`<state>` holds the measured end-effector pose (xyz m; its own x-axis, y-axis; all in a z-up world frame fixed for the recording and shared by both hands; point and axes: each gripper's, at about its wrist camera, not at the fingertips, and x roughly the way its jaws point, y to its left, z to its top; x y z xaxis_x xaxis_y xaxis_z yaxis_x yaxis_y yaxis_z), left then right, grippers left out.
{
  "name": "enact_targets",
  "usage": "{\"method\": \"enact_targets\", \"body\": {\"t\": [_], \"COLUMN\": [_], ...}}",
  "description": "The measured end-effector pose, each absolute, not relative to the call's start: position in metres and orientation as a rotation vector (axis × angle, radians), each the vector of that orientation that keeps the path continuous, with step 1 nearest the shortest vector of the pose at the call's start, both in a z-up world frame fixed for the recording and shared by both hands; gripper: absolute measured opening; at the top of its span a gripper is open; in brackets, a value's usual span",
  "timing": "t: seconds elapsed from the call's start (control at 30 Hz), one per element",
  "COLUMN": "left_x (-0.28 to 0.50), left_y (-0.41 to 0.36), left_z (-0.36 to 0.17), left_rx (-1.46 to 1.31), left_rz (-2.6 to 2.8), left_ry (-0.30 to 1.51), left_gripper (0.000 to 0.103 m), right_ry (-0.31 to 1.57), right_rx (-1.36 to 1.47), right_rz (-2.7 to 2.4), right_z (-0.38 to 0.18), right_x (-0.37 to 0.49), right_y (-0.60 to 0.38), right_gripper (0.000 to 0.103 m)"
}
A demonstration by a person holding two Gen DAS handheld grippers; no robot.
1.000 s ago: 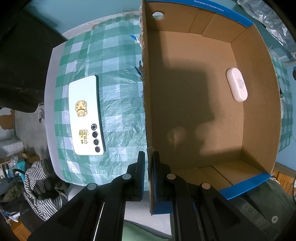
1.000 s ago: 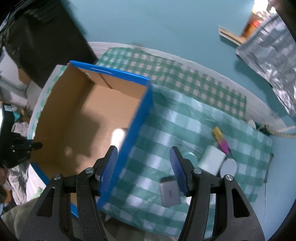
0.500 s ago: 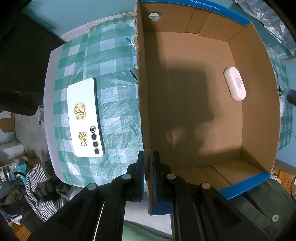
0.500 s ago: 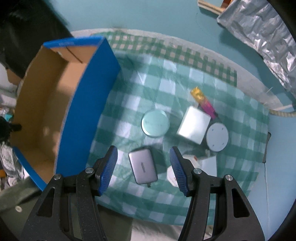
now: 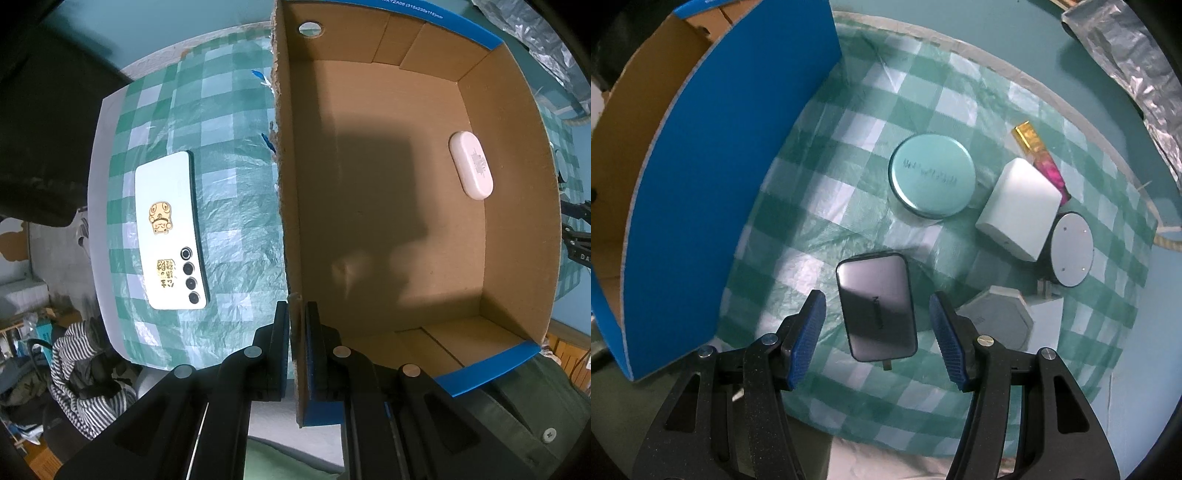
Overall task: Organize rigid objects
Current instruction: 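Move the right tool back over the grey UGREEN charger, then close the right gripper on the grey UGREEN charger and lift it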
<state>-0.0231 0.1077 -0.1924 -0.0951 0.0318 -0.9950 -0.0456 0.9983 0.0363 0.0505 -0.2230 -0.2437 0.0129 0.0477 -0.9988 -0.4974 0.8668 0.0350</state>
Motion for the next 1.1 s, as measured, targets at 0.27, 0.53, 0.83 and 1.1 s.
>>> {"method": "enact_targets", "body": {"t": [0.27, 0.53, 0.83, 1.1], "left_x": [-0.022, -0.025, -0.028, -0.027], "left_y": [0.108, 0.108, 0.108, 0.109], "left_z": [-0.190, -0.190, -0.192, -0.192], "left_rx": [-0.015, -0.021, -0.018, -0.010], "left_rz": [0.061, 0.063, 0.070, 0.070], "left_ry": [1.655, 1.654, 1.655, 1.655], "left_gripper": [0.008, 0.008, 0.008, 0.008], "right_ry": [1.533, 1.532, 1.532, 1.500], "right_rx": [-0.384, -0.362, -0.335, -0.316], "right_rz": [0.441, 0.406, 0.418, 0.438], "right_z": [-0.266, -0.282, -0.279, -0.254], "right_x": [0.050, 0.047, 0.048, 0.044], "right_y": [-0.216, -0.213, -0.221, -0.211], "right_gripper": [0.059, 0.044, 0.043, 0.043]}}
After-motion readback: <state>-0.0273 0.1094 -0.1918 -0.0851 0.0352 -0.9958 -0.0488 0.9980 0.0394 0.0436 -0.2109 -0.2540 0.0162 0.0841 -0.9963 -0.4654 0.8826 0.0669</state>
